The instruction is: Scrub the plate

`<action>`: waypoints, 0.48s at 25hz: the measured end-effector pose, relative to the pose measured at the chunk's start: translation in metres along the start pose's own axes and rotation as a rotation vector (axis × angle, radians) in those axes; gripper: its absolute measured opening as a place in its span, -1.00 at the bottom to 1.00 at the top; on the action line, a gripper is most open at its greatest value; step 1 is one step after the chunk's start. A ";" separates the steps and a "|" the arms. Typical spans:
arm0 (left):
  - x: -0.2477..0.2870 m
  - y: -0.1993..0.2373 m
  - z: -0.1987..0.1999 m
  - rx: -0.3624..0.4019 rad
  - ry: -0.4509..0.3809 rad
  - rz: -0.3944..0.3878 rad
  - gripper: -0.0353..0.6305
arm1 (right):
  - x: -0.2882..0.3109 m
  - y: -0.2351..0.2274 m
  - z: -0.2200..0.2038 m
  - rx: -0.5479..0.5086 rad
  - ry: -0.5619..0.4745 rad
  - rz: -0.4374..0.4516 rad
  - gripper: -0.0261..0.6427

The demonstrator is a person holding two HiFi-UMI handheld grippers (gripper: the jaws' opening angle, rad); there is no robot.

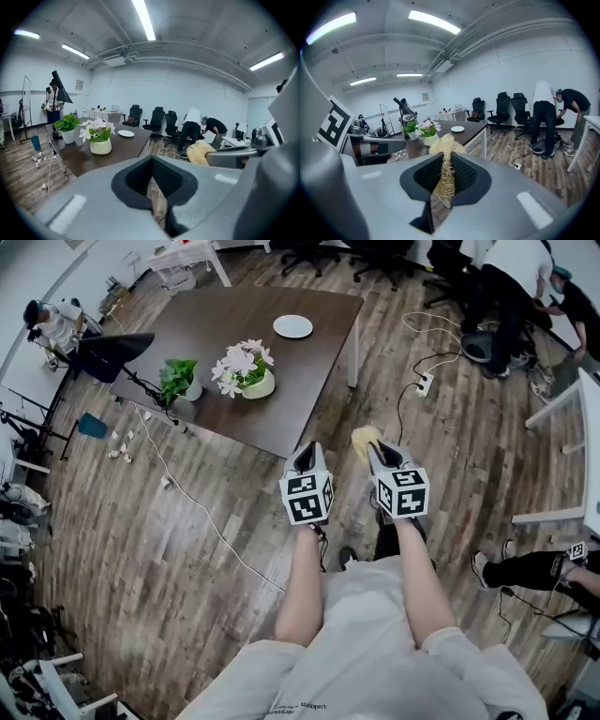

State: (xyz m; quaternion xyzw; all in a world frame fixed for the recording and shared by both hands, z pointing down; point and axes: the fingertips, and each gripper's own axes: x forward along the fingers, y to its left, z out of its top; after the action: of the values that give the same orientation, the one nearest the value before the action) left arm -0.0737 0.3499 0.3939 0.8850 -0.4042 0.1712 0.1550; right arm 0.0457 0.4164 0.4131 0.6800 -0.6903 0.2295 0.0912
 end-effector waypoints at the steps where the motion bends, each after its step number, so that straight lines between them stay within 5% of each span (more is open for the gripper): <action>1: 0.004 0.003 0.003 0.000 0.001 0.006 -0.89 | 0.004 -0.005 0.003 0.012 -0.003 0.004 -0.72; 12: 0.069 0.042 0.054 0.011 0.001 0.039 -0.89 | 0.099 -0.039 0.067 0.076 -0.031 0.057 -0.72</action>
State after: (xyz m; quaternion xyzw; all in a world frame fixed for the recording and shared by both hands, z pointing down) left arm -0.0540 0.2553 0.3807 0.8777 -0.4205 0.1771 0.1468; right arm 0.0910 0.2990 0.4055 0.6666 -0.7015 0.2475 0.0480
